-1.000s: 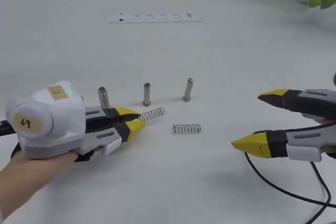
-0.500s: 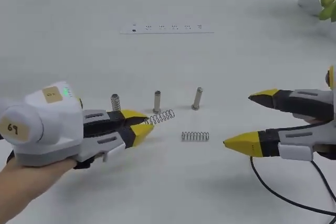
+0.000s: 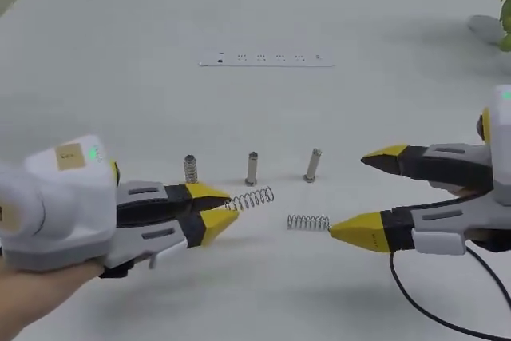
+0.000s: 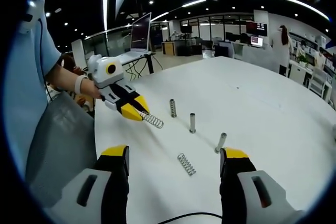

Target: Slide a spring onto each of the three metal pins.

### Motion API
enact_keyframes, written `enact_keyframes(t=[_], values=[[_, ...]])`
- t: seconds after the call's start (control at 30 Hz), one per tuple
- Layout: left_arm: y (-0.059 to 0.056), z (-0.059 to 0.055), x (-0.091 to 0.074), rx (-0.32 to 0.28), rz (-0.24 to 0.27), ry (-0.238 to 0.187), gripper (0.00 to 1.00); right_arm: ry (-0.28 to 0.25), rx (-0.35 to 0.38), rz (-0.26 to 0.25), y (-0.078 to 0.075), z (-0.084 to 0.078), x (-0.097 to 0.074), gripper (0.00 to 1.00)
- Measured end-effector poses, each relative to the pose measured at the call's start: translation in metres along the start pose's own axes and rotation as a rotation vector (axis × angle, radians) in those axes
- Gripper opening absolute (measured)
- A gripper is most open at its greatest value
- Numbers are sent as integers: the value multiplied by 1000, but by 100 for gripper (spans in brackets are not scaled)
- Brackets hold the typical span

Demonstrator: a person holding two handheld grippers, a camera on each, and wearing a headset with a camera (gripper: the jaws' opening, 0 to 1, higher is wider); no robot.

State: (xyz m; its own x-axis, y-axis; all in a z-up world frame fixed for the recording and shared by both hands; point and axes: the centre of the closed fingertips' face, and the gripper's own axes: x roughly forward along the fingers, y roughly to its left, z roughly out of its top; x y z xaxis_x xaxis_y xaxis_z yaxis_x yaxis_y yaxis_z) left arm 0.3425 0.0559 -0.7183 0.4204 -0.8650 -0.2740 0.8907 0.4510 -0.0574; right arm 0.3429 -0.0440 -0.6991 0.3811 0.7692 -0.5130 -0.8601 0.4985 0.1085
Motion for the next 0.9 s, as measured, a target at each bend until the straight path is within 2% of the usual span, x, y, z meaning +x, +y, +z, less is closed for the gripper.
enact_keyframes(t=[0.33,0.4,0.53,0.77,0.9], values=[[-8,8,-7,16,-14,-7,2,-5,12,92,16,10,18,57],[-9,11,-8,18,-11,-13,2,-16,38,115,20,14,22,55],[-10,16,-10,24,-7,-27,2,-28,44,153,27,20,30,50],[-15,19,-13,31,-13,-31,2,16,3,239,40,23,40,40],[-18,18,-15,32,-16,-27,2,33,-24,265,42,25,44,36]])
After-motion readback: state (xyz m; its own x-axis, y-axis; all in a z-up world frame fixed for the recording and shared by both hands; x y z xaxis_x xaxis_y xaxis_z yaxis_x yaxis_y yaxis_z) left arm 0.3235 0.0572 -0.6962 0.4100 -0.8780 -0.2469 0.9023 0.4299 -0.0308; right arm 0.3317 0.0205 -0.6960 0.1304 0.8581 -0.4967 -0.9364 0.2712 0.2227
